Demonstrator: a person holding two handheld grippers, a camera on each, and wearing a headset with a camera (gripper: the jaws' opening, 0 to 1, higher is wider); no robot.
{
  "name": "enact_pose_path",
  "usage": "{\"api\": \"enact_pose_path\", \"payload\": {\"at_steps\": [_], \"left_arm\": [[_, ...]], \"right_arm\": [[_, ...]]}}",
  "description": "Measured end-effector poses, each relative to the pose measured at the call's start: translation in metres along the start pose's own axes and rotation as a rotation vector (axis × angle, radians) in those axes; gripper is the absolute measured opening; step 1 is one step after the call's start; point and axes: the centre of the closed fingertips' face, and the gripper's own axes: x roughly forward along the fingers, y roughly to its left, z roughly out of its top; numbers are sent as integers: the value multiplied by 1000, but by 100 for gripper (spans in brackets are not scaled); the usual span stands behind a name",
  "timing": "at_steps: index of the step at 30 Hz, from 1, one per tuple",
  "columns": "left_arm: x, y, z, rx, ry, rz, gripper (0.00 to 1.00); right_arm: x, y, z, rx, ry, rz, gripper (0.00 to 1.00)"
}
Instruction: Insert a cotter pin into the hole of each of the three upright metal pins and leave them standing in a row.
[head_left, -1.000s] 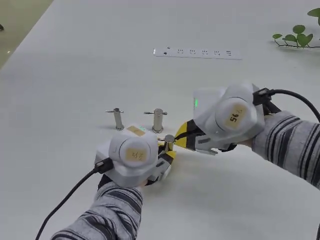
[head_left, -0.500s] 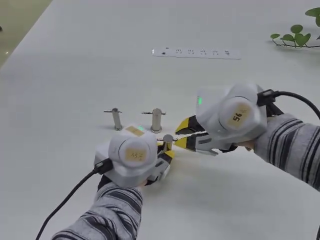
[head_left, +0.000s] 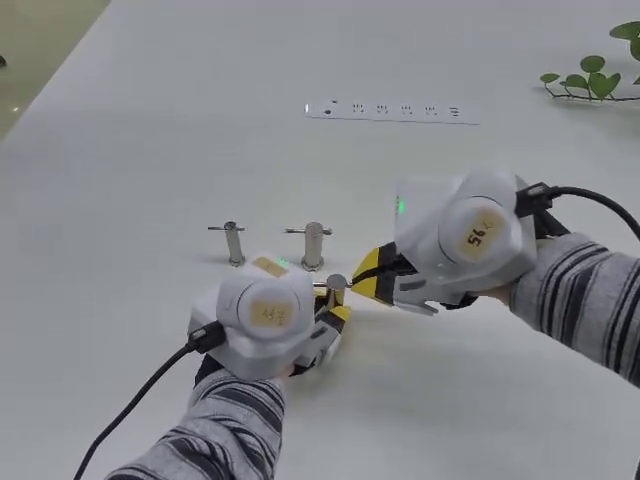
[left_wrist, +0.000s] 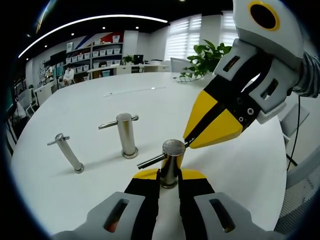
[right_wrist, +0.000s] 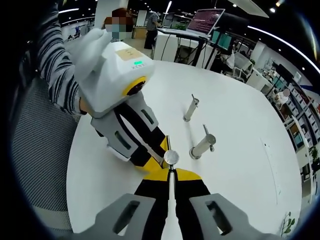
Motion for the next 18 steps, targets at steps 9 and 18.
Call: {"api": "enact_pose_path", "payload": {"at_steps": [9, 18], "left_arm": [[0, 2, -1, -11, 9, 5, 12], [-13, 6, -2, 34, 20, -7, 26]], "right_arm": [[1, 0, -1, 34, 2, 2, 0], [3, 3, 1, 85, -27, 11, 7]]}}
